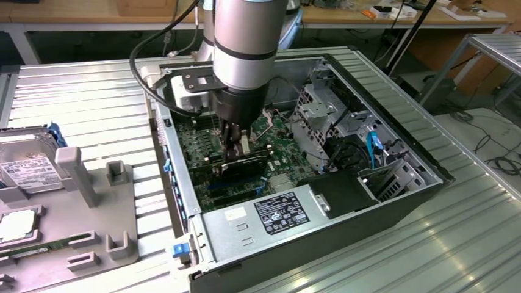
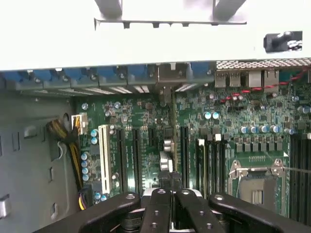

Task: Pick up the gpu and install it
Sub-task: 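Press down on the gpu until it lock into place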

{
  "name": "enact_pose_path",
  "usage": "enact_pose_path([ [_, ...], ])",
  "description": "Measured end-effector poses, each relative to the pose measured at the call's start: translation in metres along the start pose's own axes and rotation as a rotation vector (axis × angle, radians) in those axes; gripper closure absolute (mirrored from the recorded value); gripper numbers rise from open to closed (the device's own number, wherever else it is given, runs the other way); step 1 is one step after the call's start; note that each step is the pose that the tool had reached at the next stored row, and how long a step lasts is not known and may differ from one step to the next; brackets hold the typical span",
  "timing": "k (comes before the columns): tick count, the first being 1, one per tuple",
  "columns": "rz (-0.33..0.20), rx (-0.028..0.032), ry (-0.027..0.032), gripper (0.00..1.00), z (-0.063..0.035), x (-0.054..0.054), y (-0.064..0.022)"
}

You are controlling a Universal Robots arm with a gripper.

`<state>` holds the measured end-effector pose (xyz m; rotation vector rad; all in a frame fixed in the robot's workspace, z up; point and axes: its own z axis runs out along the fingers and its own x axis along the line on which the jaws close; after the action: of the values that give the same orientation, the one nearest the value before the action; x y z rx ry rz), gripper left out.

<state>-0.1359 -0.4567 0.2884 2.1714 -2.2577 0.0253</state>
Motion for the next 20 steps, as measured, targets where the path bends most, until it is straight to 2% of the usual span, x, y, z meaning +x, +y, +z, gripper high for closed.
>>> enact_pose_path([
  [1,0.000,0.0018,-0.0001,0.89,0.0036,0.000,0.0046],
  [3,0.000,0.0104,-0.0004,0.89,0.0091,-0.001,0.0111],
  [7,0.000,0.0105,-0.0002,0.89,0.0091,-0.001,0.0114],
  [9,0.000,0.0070,0.0005,0.89,0.0076,-0.001,0.0121],
  [10,0.000,0.0021,0.0006,0.89,0.0056,-0.001,0.0127],
  [12,0.000,-0.0172,0.0012,0.89,-0.0007,-0.001,0.0150],
  [13,0.000,-0.0213,0.0013,0.89,-0.0017,-0.001,0.0168],
  [15,0.000,-0.0369,0.0016,0.89,-0.0047,0.000,0.0235],
  [19,0.000,-0.0533,0.0018,0.89,-0.0066,0.000,0.0287],
  [20,0.001,-0.0607,0.0018,0.89,-0.0075,0.000,0.0302],
])
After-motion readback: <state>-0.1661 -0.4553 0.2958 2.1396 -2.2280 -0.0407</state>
